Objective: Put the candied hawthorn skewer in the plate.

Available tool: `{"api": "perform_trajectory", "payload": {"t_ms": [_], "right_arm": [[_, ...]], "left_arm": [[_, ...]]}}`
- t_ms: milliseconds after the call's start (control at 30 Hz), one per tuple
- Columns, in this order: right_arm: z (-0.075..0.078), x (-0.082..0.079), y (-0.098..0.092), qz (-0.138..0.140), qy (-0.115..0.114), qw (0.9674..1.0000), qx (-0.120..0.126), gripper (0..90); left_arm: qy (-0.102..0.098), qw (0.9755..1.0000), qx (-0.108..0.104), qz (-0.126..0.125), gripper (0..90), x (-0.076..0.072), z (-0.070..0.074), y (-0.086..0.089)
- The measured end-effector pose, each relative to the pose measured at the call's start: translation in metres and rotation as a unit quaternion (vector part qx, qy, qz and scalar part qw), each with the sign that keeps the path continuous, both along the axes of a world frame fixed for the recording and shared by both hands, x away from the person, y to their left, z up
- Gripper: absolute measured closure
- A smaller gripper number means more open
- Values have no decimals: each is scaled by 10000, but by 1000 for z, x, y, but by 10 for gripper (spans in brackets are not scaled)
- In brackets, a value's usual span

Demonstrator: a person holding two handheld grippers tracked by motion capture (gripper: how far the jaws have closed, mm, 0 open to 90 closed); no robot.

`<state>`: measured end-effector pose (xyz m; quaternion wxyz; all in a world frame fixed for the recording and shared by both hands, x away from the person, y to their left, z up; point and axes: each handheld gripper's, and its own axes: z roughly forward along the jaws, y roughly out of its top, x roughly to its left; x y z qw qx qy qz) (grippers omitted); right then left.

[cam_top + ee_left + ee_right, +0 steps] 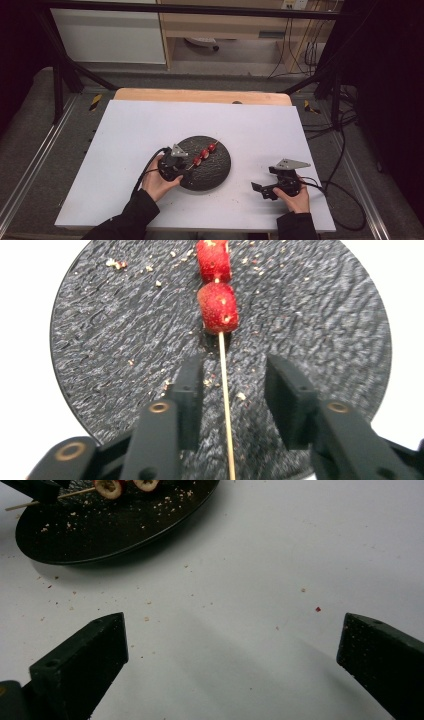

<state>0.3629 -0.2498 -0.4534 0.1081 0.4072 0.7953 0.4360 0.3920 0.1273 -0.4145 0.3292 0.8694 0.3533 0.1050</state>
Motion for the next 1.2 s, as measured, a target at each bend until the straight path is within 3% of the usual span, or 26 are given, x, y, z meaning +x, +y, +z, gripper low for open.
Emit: {"api": "perform_trajectory", "payload": {"t_ms": [233,367,600,900,1200], "right_arm": [[1,0,-1,-8,-8,10000,60,8],[1,0,-1,28,-41,10000,44,6],[1,-1,-1,20,-30,10000,44,6],[1,-1,-2,12,-33,10000,21,6],[-1,-1,-2,31,-11,10000,-72,6]], "left_arm": [[-108,9994,-158,-272,337,-4,11,17],[-192,9989,-319,-295,256,-6,17,32],[-323,9986,-341,-240,119,-11,18,59],[-456,9984,-327,75,62,-19,5,96],[-564,9969,-510,195,55,-32,-15,127]]}}
